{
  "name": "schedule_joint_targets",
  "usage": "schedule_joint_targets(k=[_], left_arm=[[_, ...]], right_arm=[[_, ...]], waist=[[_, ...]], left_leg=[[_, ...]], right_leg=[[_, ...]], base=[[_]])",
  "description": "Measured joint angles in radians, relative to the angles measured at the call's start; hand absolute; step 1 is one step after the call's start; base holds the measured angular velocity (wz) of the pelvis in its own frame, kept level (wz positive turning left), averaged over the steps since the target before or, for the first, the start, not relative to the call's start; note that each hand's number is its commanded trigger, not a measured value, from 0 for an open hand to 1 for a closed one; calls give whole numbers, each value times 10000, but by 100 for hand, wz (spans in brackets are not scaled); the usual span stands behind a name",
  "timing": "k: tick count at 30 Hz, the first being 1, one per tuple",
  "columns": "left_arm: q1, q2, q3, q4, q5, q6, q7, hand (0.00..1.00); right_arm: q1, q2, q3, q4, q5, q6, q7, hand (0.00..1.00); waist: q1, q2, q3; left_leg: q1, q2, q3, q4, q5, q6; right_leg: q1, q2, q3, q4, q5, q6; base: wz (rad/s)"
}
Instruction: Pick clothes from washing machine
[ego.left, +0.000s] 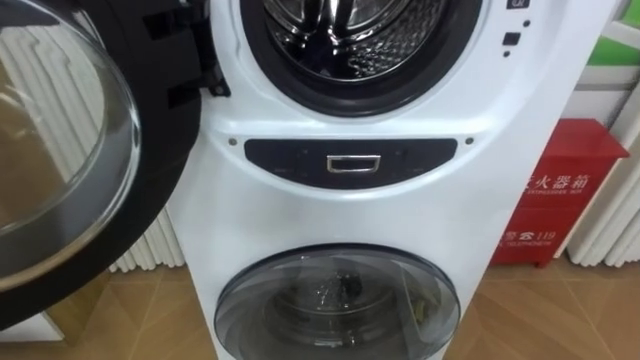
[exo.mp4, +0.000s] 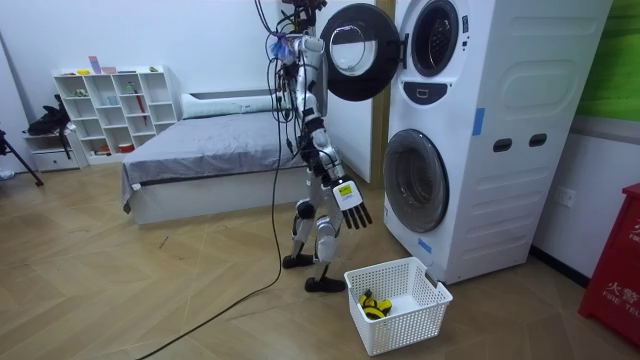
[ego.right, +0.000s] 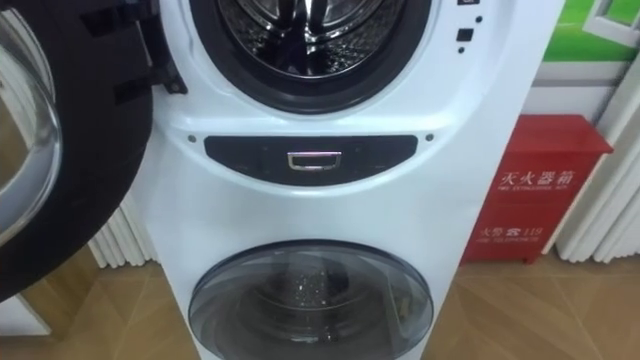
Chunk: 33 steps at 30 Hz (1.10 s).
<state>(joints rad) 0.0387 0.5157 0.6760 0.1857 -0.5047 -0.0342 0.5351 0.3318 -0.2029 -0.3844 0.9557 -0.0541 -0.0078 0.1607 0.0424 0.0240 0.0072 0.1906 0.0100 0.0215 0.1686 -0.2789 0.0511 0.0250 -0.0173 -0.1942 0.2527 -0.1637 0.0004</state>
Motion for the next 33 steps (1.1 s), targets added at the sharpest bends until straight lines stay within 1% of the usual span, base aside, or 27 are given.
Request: schedule_joint_targets(k=[1,2,3,4,6,8,9,10,11,12,13,14,15,17,18,19,20,22,23,25,26,27,29,30,31,32,33], left_arm=[[0,-125,-98,-340,56,241,0,0],[6,-219,-304,-733,187,404,0,0],[9,-253,-447,-922,302,473,0,0],[58,-381,-678,-1345,381,600,-1,0],[332,-669,-1016,-2069,443,687,-53,0],[793,-1124,-1521,-3016,468,710,-167,0],[895,-1164,-1650,-3136,497,718,-262,0],[1037,-1177,-1897,-3241,512,790,-522,0],[1152,-1191,-2126,-3451,528,933,-858,0],[1275,-1193,-2231,-3578,535,991,-1023,0],[1501,-1195,-2482,-3849,697,1146,-1285,0],[1600,-1221,-2756,-4083,867,1260,-1458,0],[1646,-1229,-2903,-4152,895,1276,-1566,0],[1914,-1249,-3533,-4516,1185,1434,-2092,0],[1967,-1249,-3693,-4637,1258,1467,-2252,0],[1989,-1248,-4007,-4881,1359,1515,-2590,0],[2159,-1267,-4275,-5259,1563,1489,-3007,0],[2400,-1288,-4673,-5603,1769,1500,-3334,0],[2412,-1348,-4861,-5670,1909,1501,-3471,0],[2455,-1415,-4885,-5669,1916,1552,-3635,0],[2446,-1443,-4869,-5668,1922,1640,-3732,0],[2428,-1454,-4870,-5669,1922,1643,-3800,0],[2346,-1635,-4984,-5748,1900,1624,-4248,0],[2344,-1719,-4998,-5783,1910,1628,-4318,0],[2315,-1881,-5012,-5792,1888,1628,-4464,0],[2313,-1969,-5055,-5794,1841,1622,-4741,0],[2313,-1996,-5114,-5793,1842,1613,-4868,0]], right_arm=[[25,9,17,-62,-153,3,90,0],[29,3,53,-64,-205,34,173,0],[13,-2,87,-64,-272,62,200,0],[11,-14,114,-56,-454,106,284,0],[-38,-27,137,12,-607,101,394,0],[-220,-29,412,239,-735,116,491,0],[-279,-28,481,347,-766,128,512,0],[-462,-16,601,440,-928,222,562,0],[-600,-19,793,426,-1022,266,622,0],[-684,-20,886,412,-1028,294,629,0],[-761,-19,1002,242,-1025,347,641,0],[-804,-34,1138,111,-947,349,637,0],[-861,-50,1204,117,-876,348,632,0],[-1056,-58,1290,204,-644,309,630,0],[-1095,-55,1306,210,-568,305,629,0],[-1128,-54,1386,206,-404,302,630,0],[-1120,-51,1484,199,-246,298,624,0],[-1088,-48,1586,197,-130,310,612,0],[-1055,-55,1688,197,-122,316,609,0],[-1068,-55,1708,168,-112,316,607,0],[-1082,-66,1801,119,-53,316,605,0],[-1111,-78,1911,118,-10,315,598,0],[-1181,-88,2221,-11,98,315,580,0],[-1202,-89,2257,-43,124,316,586,0],[-1170,-89,2312,-185,177,323,604,0],[-1167,-92,2379,-240,196,330,600,0],[-1167,-99,2447,-250,215,333,585,0]], waist=[[-125,-39,4],[-153,-111,11],[-152,-139,28],[-153,-189,49],[-162,-196,52],[-204,-196,54],[-206,-196,55],[-200,-193,55],[-204,-188,57],[-202,-189,57],[-201,-177,54],[-204,-174,56],[-203,-174,56],[-212,-151,62],[-212,-139,65],[-217,-127,68],[-221,-122,72],[-220,-119,72],[-214,-90,75],[-207,5,84],[-235,62,73],[-292,88,64],[-532,166,44],[-649,180,36],[-797,155,4],[-888,158,-6],[-901,161,-8]], left_leg=[[-32,1,33,21,12,20],[-75,-14,56,79,31,45],[-114,-17,60,124,34,49],[-237,-25,84,236,34,50],[-342,-29,106,299,52,83],[-424,-74,94,260,126,156],[-450,-92,96,259,147,171],[-506,-119,93,270,180,200],[-591,-138,93,300,192,221],[-627,-143,91,289,200,235],[-733,-153,64,318,216,263],[-801,-174,24,370,241,307],[-813,-184,22,374,257,331],[-868,-251,44,381,311,418],[-882,-257,58,384,320,435],[-934,-270,70,385,344,477],[-965,-290,97,387,363,511],[-966,-345,101,386,393,563],[-973,-383,134,388,410,594],[-973,-416,261,386,424,619],[-969,-424,367,379,426,623],[-964,-423,413,374,425,624],[-979,-423,576,338,425,623],[-1001,-423,581,333,426,621],[-1000,-423,608,292,432,611],[-970,-423,667,253,439,596],[-931,-421,697,208,447,580]], right_leg=[[5,-36,44,-54,17,30],[37,-86,20,-100,33,58],[56,-104,26,-122,47,80],[65,-150,44,-148,81,126],[97,-203,5,-171,158,175],[130,-299,44,-310,272,280],[116,-325,48,-307,287,289],[95,-357,63,-317,331,320],[70,-376,77,-327,408,349],[76,-375,74,-376,471,346],[112,-374,68,-525,600,343],[129,-390,46,-630,704,361],[149,-398,47,-690,764,353],[154,-471,52,-688,878,384],[151,-484,43,-689,923,391],[131,-505,30,-683,1014,395],[113,-525,31,-678,1065,394],[115,-575,40,-669,1089,396],[117,-612,27,-670,1089,396],[93,-656,4,-656,1096,407],[75,-671,-8,-655,1099,414],[73,-673,-28,-659,1099,416],[-27,-675,-60,-662,1087,438],[-65,-676,-77,-659,1084,444],[-105,-677,-98,-657,1065,474],[-122,-668,-95,-666,1028,530],[-122,-658,-91,-668,1016,547]], base=[[56],[56],[51],[47],[43],[39],[26],[10],[6],[4],[9],[11],[10],[2],[0],[0],[0],[0],[-4],[-16],[-21],[-24],[-25],[-19],[-16],[-18],[-17]])
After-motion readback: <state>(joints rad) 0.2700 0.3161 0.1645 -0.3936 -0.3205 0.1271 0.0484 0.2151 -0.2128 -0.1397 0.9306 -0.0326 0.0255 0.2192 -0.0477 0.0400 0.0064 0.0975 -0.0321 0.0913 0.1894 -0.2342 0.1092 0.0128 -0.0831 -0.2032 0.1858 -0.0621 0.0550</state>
